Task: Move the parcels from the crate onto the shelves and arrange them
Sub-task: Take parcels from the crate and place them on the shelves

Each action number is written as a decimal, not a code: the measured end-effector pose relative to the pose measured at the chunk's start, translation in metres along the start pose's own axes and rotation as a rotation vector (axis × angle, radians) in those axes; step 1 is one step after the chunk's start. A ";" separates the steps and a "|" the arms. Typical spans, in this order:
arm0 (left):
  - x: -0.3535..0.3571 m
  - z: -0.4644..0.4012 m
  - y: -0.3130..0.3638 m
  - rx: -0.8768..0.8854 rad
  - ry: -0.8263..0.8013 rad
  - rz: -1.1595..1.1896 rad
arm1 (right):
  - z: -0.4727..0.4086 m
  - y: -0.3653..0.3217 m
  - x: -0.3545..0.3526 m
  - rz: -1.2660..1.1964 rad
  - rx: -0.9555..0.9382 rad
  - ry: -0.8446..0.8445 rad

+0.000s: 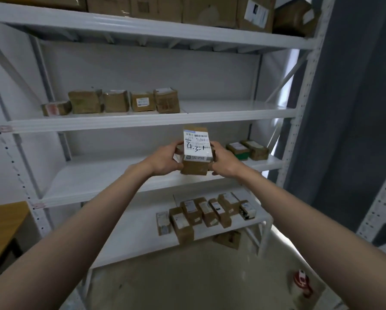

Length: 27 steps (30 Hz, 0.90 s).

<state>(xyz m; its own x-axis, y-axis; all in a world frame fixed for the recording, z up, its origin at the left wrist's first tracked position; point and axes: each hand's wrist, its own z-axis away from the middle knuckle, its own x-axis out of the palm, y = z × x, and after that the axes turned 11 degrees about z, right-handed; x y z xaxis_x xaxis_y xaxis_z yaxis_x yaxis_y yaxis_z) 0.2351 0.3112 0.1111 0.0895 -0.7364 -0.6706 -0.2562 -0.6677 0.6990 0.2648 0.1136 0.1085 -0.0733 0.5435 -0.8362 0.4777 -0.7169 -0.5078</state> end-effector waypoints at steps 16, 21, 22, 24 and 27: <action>-0.033 -0.230 -0.001 0.133 0.095 -0.115 | -0.198 0.066 -0.069 -0.060 0.023 0.202; -0.029 -0.284 -0.005 0.142 0.136 -0.120 | -0.256 0.098 -0.076 -0.086 -0.047 0.215; -0.027 -0.295 -0.006 0.144 0.153 -0.115 | -0.269 0.104 -0.078 -0.086 -0.066 0.214; -0.025 -0.317 -0.008 0.120 0.192 -0.115 | -0.296 0.115 -0.082 -0.100 -0.086 0.200; -0.022 -0.350 -0.013 0.051 0.266 -0.113 | -0.337 0.129 -0.089 -0.099 -0.120 0.169</action>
<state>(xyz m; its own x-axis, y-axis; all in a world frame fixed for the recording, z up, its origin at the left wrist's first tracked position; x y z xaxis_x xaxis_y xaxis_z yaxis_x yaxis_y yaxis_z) 0.5730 0.2978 0.2038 0.3672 -0.6652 -0.6501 -0.2777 -0.7455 0.6059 0.6283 0.1200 0.1876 0.0177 0.6810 -0.7321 0.5770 -0.6049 -0.5487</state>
